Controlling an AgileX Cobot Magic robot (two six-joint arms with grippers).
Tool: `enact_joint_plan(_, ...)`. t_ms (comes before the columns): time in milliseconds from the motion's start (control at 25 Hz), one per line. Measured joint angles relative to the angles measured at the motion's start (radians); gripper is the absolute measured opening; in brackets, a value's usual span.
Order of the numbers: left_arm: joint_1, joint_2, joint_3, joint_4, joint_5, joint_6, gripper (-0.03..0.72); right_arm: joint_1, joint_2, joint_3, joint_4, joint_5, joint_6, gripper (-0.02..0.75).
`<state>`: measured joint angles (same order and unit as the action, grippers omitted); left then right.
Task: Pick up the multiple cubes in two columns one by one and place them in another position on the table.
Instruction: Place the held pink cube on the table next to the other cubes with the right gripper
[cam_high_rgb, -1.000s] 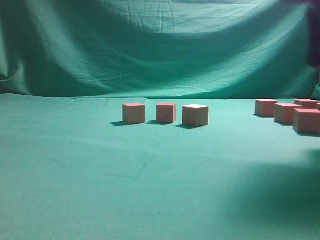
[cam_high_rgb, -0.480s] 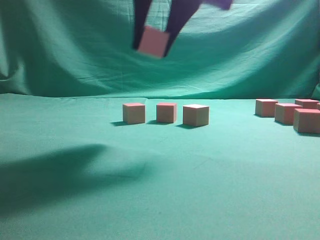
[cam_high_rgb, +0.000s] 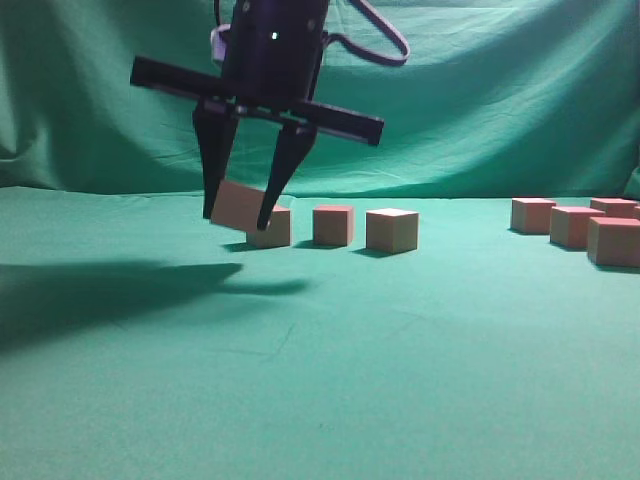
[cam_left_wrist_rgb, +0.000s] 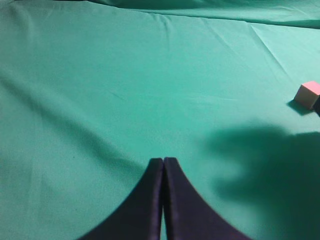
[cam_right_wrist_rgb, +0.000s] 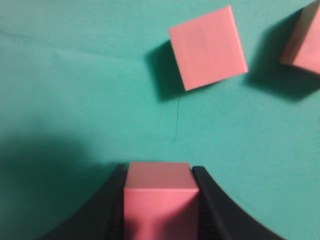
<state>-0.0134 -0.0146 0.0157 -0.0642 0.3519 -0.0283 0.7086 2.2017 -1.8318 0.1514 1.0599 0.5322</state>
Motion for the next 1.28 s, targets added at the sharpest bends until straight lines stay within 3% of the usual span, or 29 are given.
enact_joint_plan(360, 0.0, 0.0, 0.0, 0.0, 0.0, 0.0, 0.0, 0.0, 0.023, -0.004, -0.002, -0.103, 0.025, 0.261)
enact_joint_plan(1280, 0.0, 0.0, 0.0, 0.0, 0.0, 0.0, 0.0, 0.0, 0.057, -0.008, -0.017, -0.107, 0.03, 0.261)
